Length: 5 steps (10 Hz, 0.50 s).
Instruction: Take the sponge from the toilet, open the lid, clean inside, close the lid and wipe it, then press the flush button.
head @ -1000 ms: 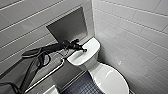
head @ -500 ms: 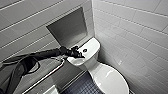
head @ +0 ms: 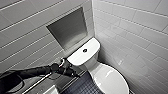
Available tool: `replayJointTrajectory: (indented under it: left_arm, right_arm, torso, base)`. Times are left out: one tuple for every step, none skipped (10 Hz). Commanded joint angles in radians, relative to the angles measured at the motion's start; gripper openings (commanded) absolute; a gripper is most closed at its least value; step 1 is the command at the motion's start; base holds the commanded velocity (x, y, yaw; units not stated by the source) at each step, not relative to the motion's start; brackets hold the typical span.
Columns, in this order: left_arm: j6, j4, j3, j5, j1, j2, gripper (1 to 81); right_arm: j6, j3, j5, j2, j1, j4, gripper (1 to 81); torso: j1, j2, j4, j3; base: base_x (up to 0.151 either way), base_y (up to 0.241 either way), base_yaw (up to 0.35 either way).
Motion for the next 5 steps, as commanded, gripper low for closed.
replayJointTrajectory:
  left_arm:
    - [0.017,0.093,0.135,0.021,0.195,-0.145,1.0]
    - [0.029,0.147,0.135,-0.043,0.31,-0.145,1.0]
    - [0.045,0.189,0.131,-0.101,0.418,-0.137,1.0]
    - [0.06,0.224,0.113,-0.149,0.506,-0.119,1.0]
    - [0.081,0.252,0.061,-0.179,0.593,-0.088,1.0]
  right_arm:
    - [-0.002,-0.015,-0.089,0.021,-0.022,-0.01,1.0]
    - [-0.002,-0.027,-0.089,0.026,-0.019,-0.01,1.0]
    - [-0.002,-0.041,-0.089,0.033,-0.015,-0.008,1.0]
    - [-0.002,-0.064,-0.089,0.046,-0.011,-0.008,1.0]
    - [-0.002,-0.094,-0.09,0.066,-0.011,-0.01,1.0]
  torso:
    - [0.0,0.0,0.0,0.0]
    - [0.0,0.0,0.0,0.0]
    - [0.0,0.0,0.0,0.045]
    - [0.0,0.0,0.0,0.097]
    - [0.0,0.0,0.0,0.131]
  base:
    - [0.0,0.0,0.0]
    - [0.0,0.0,0.0]
    - [0.0,0.0,0.0]
    - [0.0,0.0,0.0]
    - [0.0,0.0,0.0]
